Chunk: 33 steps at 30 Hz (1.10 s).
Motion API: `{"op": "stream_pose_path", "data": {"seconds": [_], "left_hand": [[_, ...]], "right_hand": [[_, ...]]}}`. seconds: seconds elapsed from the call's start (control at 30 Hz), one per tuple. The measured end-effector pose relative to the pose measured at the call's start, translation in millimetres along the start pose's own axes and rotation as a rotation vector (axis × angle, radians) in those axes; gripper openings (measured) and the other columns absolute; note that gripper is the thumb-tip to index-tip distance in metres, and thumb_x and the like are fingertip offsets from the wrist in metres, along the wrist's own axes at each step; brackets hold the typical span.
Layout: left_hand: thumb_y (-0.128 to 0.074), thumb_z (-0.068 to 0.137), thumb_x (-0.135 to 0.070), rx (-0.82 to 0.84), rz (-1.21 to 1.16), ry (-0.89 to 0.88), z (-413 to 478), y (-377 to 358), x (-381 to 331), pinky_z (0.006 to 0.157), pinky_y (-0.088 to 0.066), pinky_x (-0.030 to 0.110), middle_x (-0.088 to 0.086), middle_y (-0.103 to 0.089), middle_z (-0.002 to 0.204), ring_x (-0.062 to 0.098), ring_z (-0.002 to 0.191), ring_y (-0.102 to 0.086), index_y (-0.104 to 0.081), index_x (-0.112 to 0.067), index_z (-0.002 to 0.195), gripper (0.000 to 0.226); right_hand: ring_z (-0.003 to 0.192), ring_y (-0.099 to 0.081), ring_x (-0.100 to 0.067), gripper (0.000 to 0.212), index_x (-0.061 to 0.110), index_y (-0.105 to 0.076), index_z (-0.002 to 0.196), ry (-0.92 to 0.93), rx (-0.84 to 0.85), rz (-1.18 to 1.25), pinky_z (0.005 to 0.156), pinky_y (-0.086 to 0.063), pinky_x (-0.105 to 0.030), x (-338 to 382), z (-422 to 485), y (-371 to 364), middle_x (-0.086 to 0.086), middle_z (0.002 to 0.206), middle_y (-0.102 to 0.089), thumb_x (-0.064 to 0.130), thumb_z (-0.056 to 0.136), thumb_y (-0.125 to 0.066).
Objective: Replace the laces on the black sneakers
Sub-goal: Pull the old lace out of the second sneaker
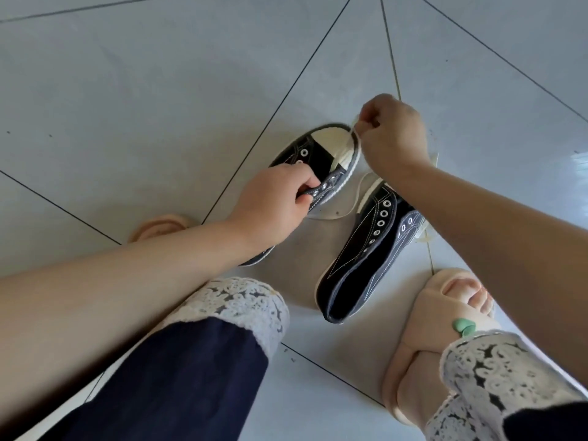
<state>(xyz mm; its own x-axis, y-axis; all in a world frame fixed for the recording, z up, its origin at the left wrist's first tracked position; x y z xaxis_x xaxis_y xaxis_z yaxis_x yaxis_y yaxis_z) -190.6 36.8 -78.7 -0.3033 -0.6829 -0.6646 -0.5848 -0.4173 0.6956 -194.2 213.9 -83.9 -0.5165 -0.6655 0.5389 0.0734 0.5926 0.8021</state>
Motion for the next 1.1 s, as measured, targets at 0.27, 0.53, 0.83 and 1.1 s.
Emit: {"op": "stream_pose_path", "data": {"seconds": [0.27,0.53,0.83,1.1], "left_hand": [[-0.06,0.079,-0.001,0.057,-0.018,0.016,-17,-6,1,0.057,-0.029,-0.002,-0.024,-0.038,0.053,-0.021,0.058,-0.044,-0.07,-0.01,0.089,0.017],[-0.062,0.079,-0.004,-0.021,-0.023,0.085,-10,3,2,0.06,-0.03,-0.003,-0.023,-0.046,0.064,-0.007,0.055,-0.043,-0.07,-0.012,0.093,0.018],[-0.065,0.079,-0.01,-0.229,-0.093,0.217,28,13,-1,0.066,-0.034,0.009,-0.013,-0.056,0.075,0.006,0.067,-0.051,-0.064,-0.014,0.092,0.014],[-0.066,0.08,-0.016,-0.168,-0.079,0.206,40,0,-6,0.063,-0.033,0.005,-0.014,-0.055,0.078,-0.003,0.064,-0.048,-0.06,-0.015,0.098,0.019]], "right_hand": [[0.083,-0.056,-0.022,0.024,0.012,-0.062,0.096,-0.099,-0.129,-0.05,0.061,-0.032,-0.022,0,29,26,-0.005,0.091,-0.061,0.009,0.086,-0.041],[0.078,-0.052,-0.018,0.008,0.018,-0.058,0.087,-0.058,0.152,-0.022,0.065,-0.039,-0.024,-24,12,33,0.003,0.07,-0.053,0.011,0.085,-0.055],[0.064,-0.052,-0.016,0.013,0.022,-0.056,0.072,-0.248,0.142,-0.054,0.053,-0.037,-0.021,-90,-3,74,0.008,0.057,-0.057,0.012,0.081,-0.059],[0.115,-0.043,-0.032,0.079,0.021,-0.041,0.136,-0.126,0.418,-0.334,0.094,-0.035,-0.038,-138,-40,62,-0.019,0.124,-0.047,0.03,0.069,-0.079]]}}
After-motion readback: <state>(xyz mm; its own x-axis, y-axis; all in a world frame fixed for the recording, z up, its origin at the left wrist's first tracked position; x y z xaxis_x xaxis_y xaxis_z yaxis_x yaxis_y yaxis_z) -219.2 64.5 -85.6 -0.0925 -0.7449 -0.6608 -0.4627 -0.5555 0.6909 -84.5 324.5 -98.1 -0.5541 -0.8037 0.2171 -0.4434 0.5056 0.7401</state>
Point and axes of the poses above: each hand's wrist, its own z-axis towards the middle knuckle, its own y-axis out of the back of the hand, x = y × z, the point moved 1 cm from there along z, towards the middle knuckle
